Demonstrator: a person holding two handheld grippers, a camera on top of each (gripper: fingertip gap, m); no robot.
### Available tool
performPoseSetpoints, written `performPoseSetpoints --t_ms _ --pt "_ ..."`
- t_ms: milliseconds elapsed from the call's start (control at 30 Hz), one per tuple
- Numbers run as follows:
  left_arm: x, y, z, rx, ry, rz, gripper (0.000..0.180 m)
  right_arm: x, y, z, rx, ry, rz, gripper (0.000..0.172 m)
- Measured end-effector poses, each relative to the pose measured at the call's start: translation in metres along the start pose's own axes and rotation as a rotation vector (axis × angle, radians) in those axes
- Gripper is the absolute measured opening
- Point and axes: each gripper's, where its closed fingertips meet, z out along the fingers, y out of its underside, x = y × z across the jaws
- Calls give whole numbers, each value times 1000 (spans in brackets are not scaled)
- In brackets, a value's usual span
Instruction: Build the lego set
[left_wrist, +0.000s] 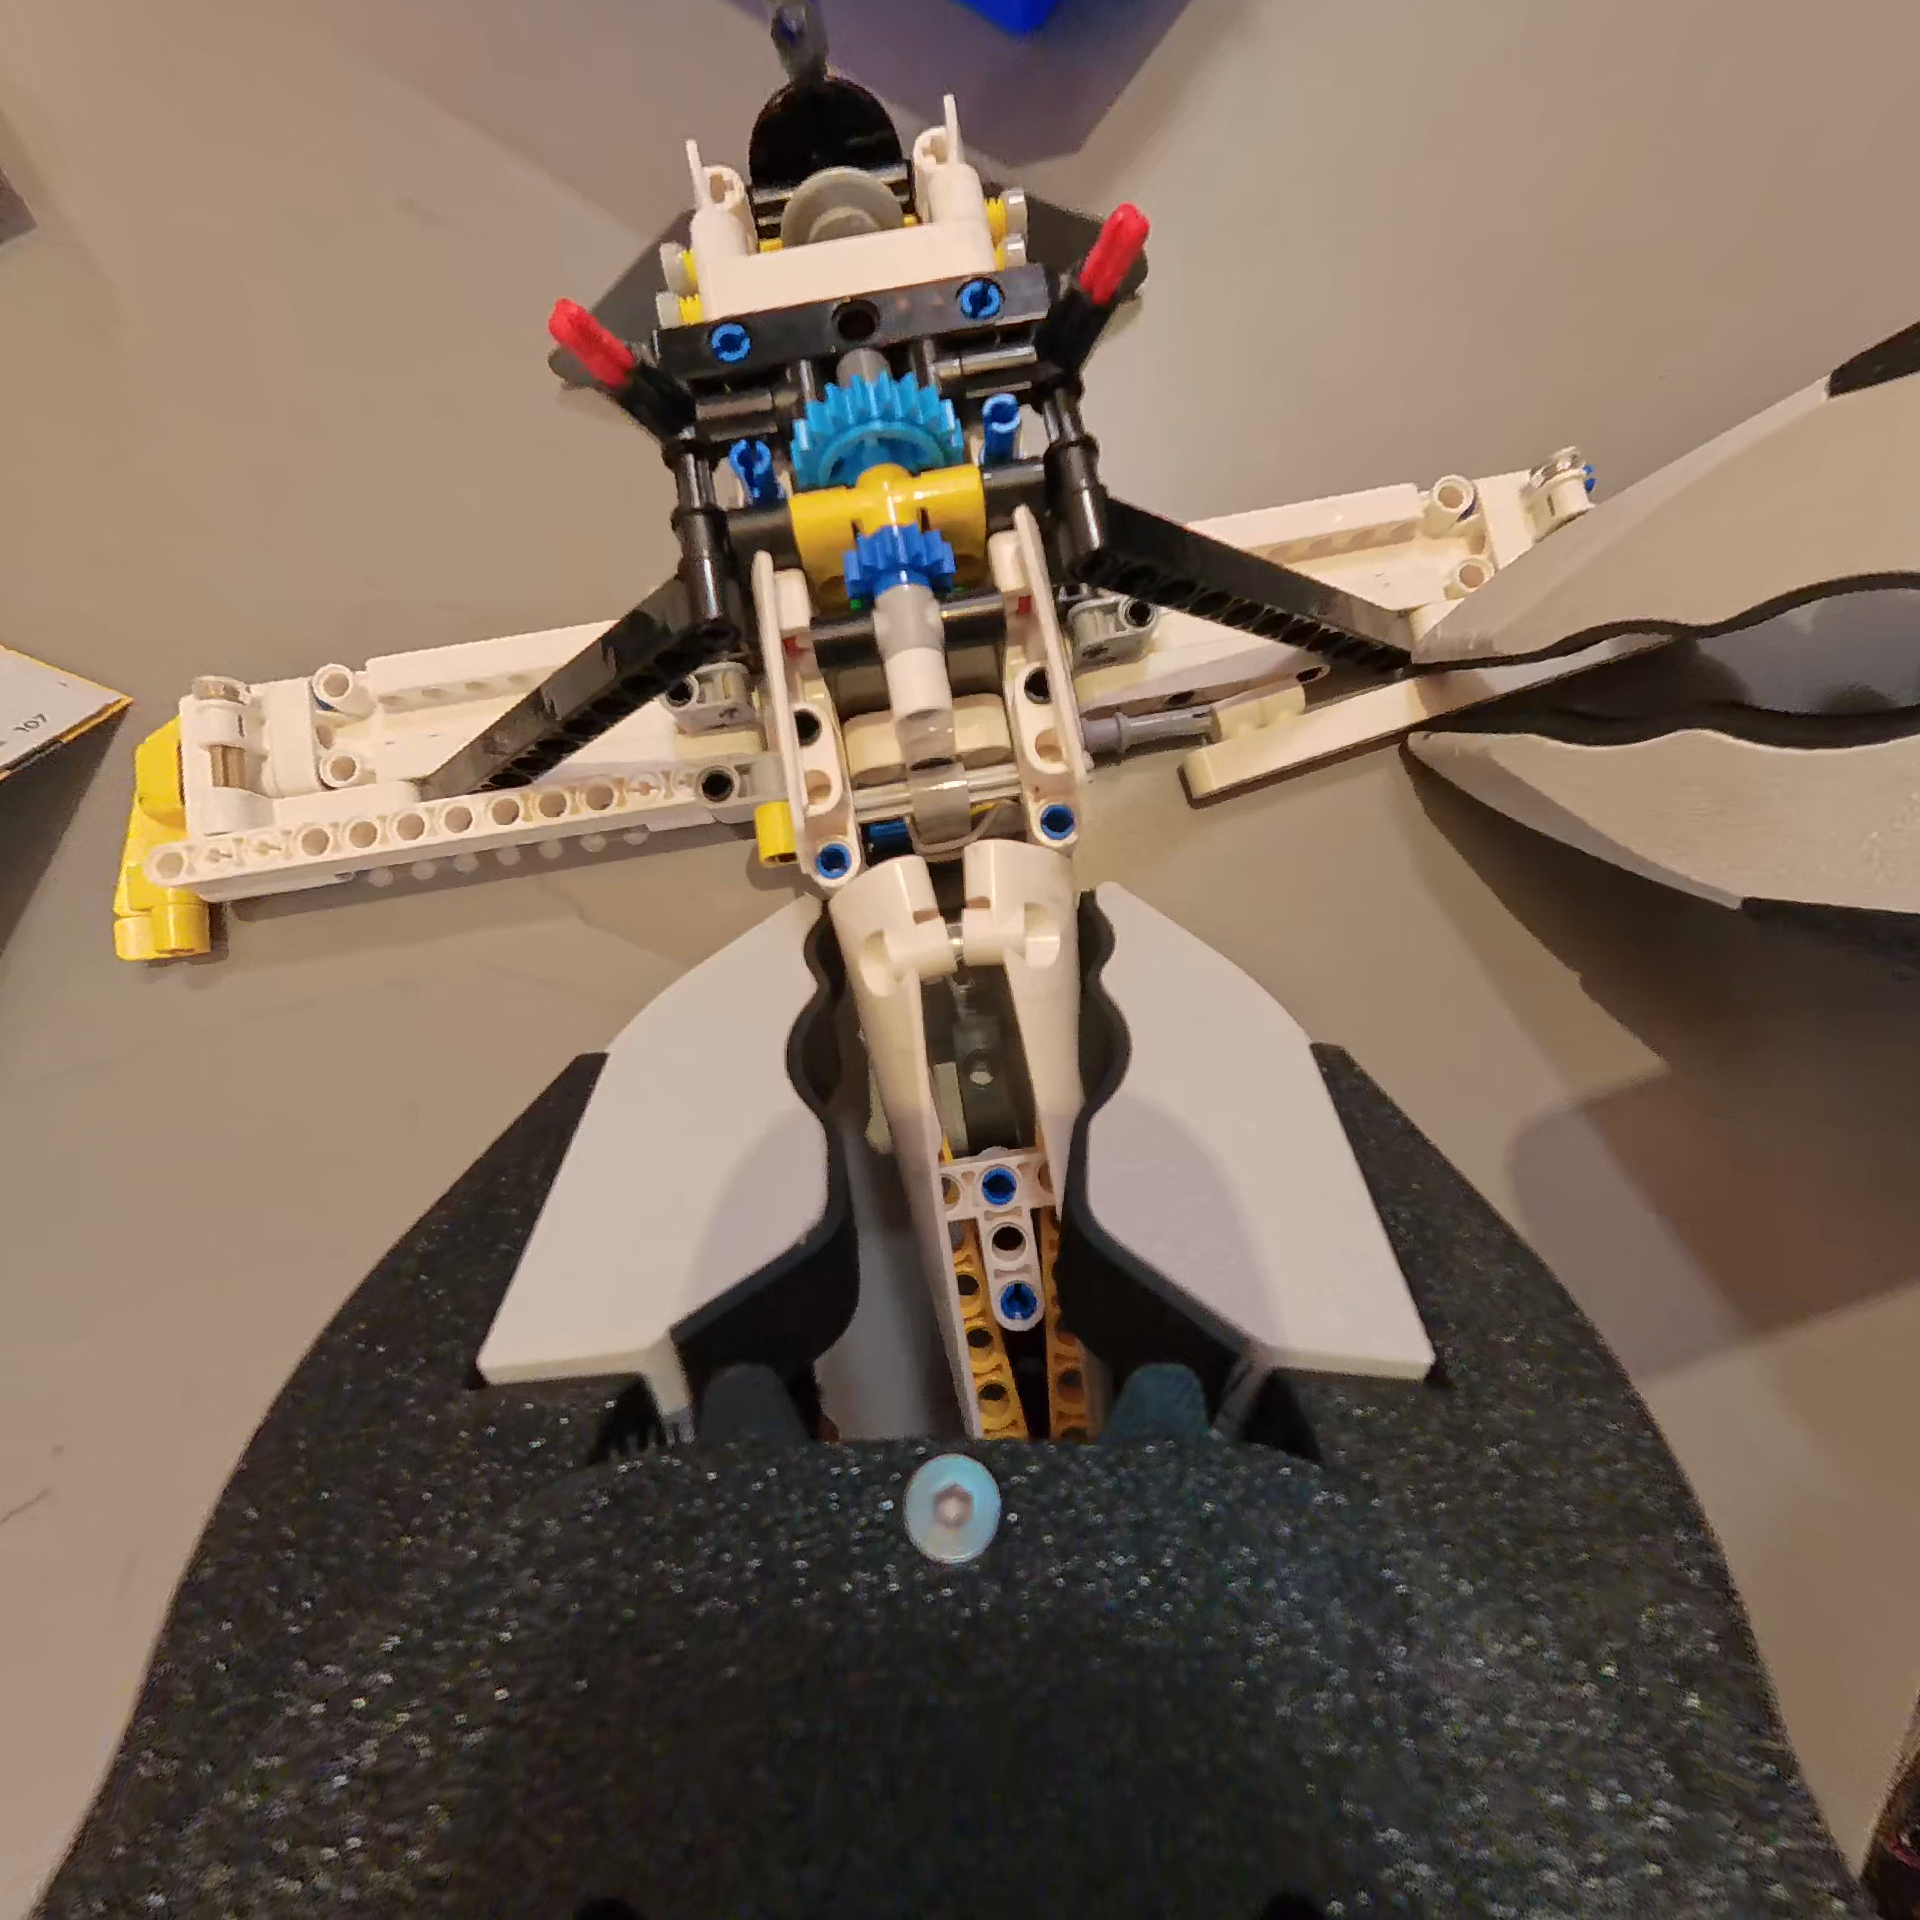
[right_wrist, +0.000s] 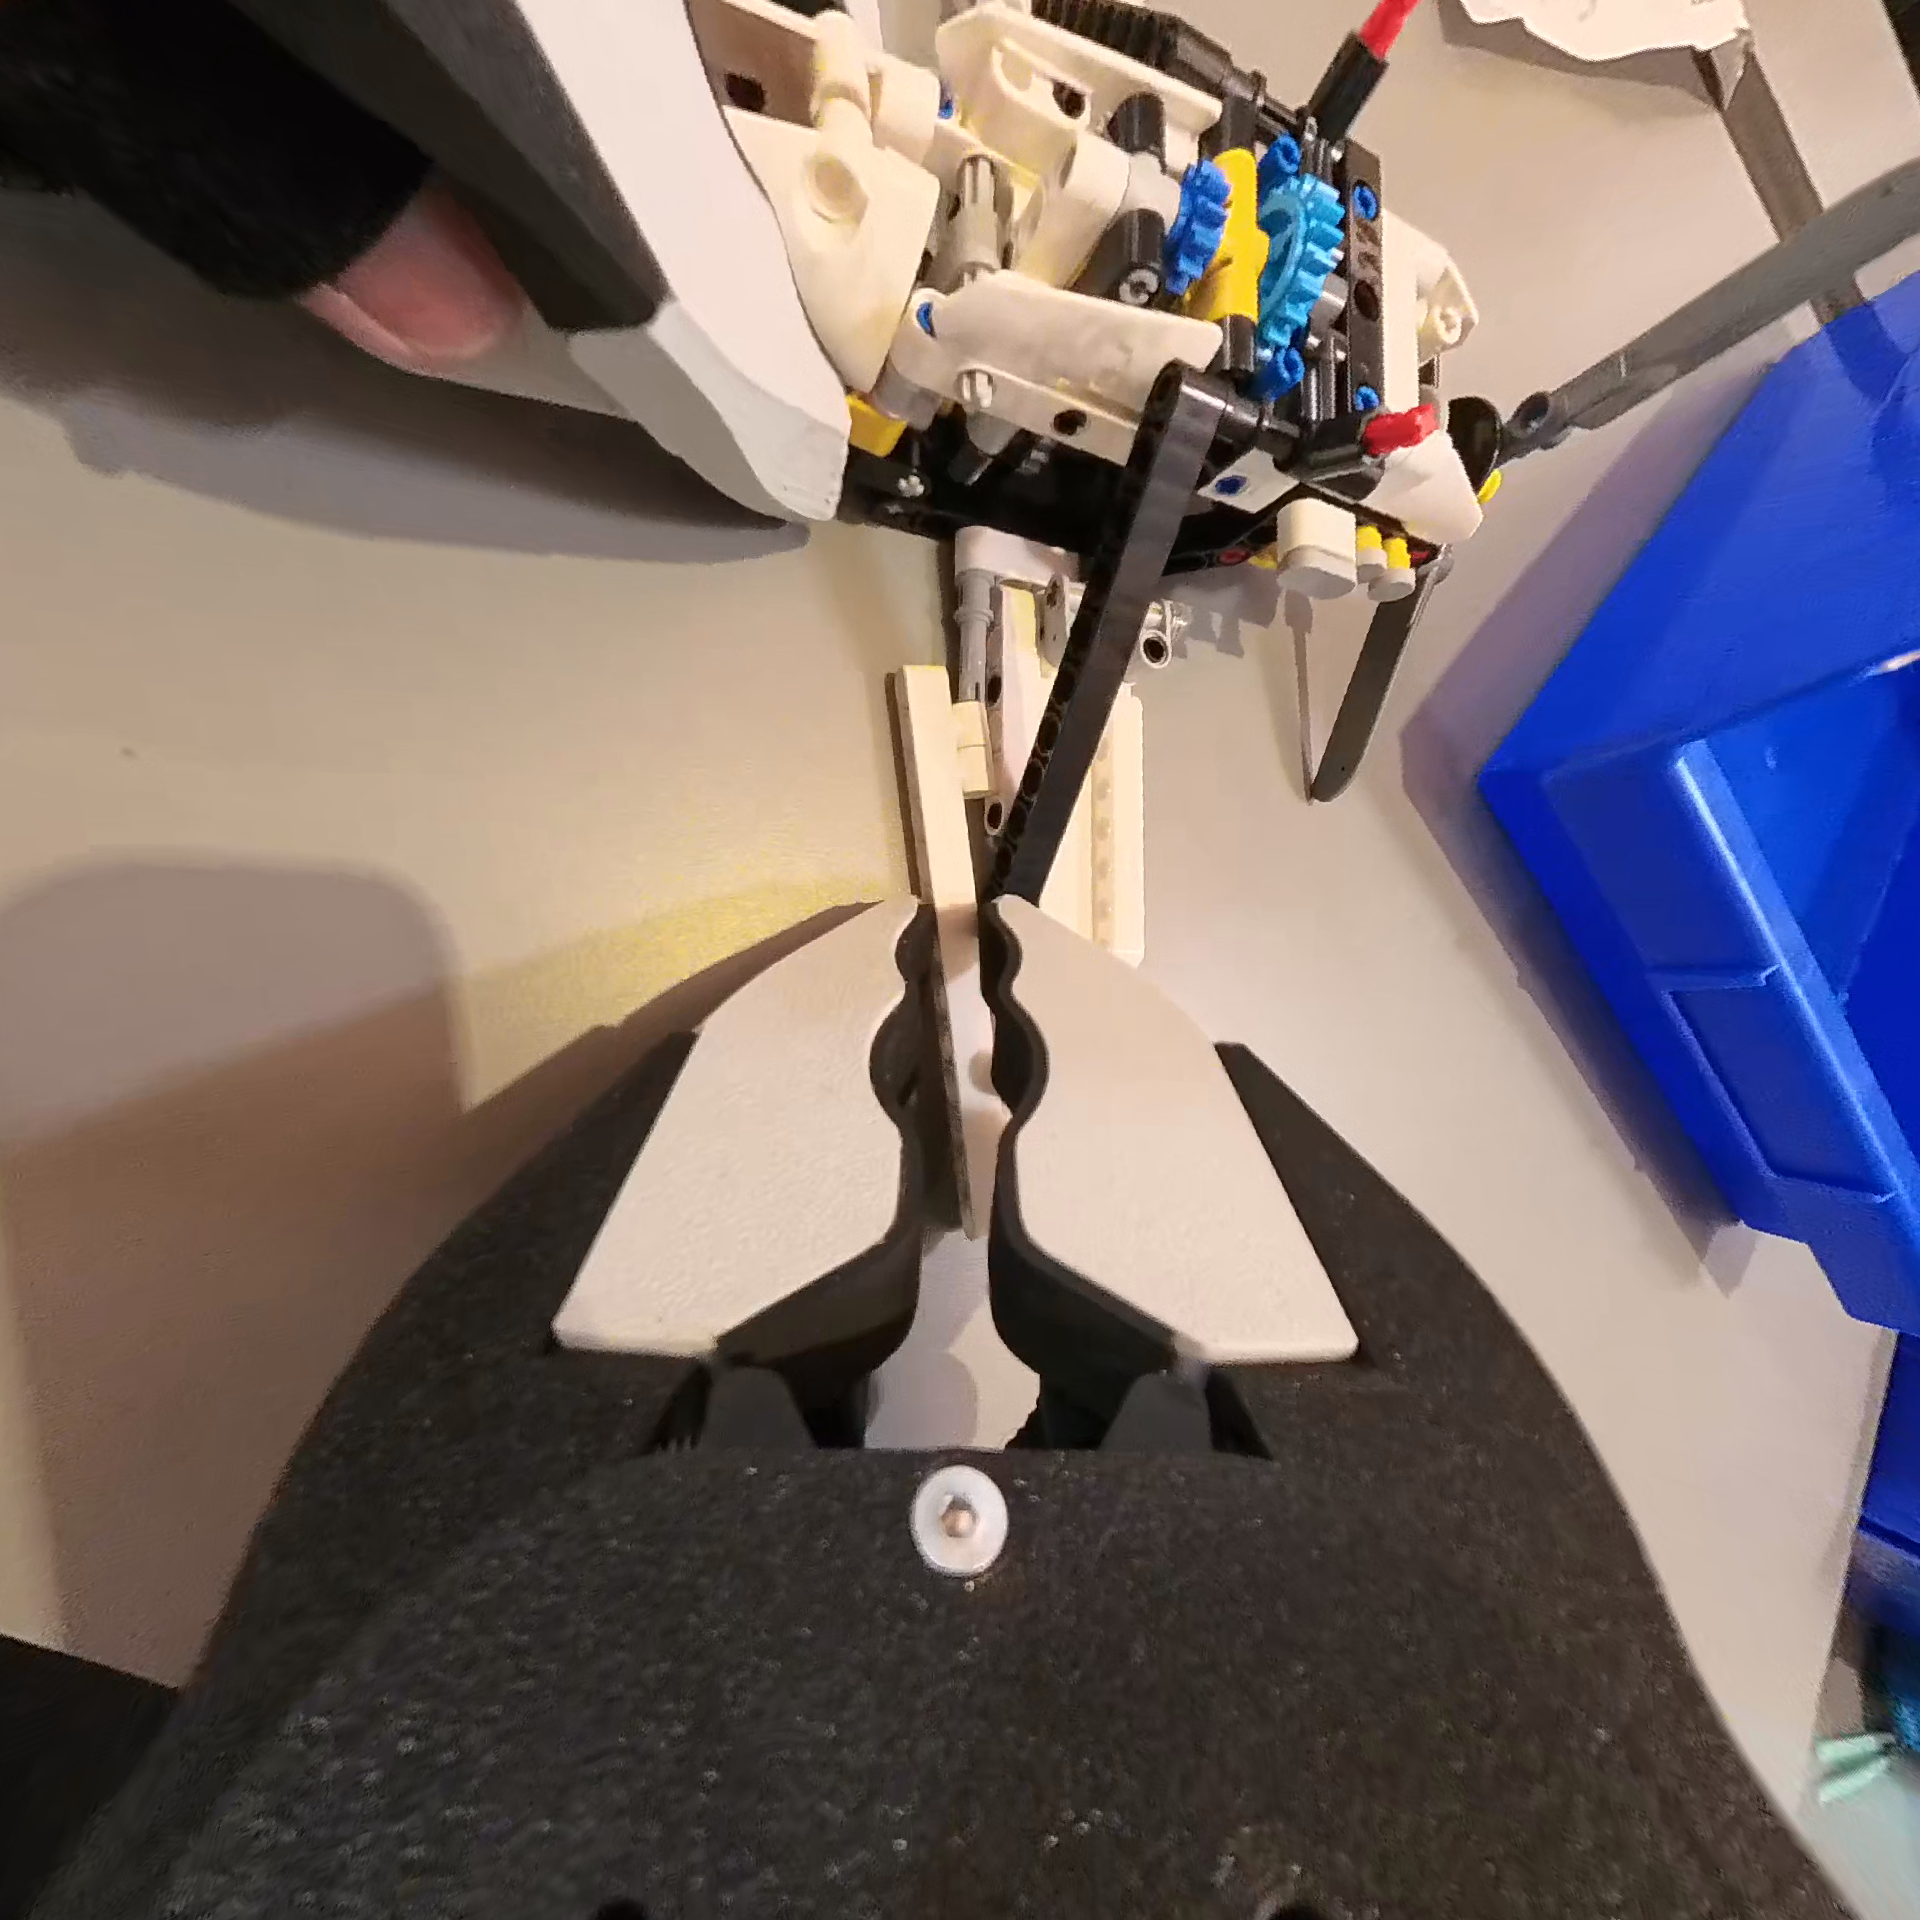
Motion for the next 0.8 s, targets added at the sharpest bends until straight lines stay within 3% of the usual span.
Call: performPoseSetpoints --t_ms 333,467,800 --pt "1 -1 0 32 0 3 43 -3 2 -6 60 -39 30 14" --pt "0 1 -1 40 2 -3 43 6 15 -20 95 -59 78 24" --pt "2 3 0 44 6 -1 43 6 36 -31 92 -135 216 25"
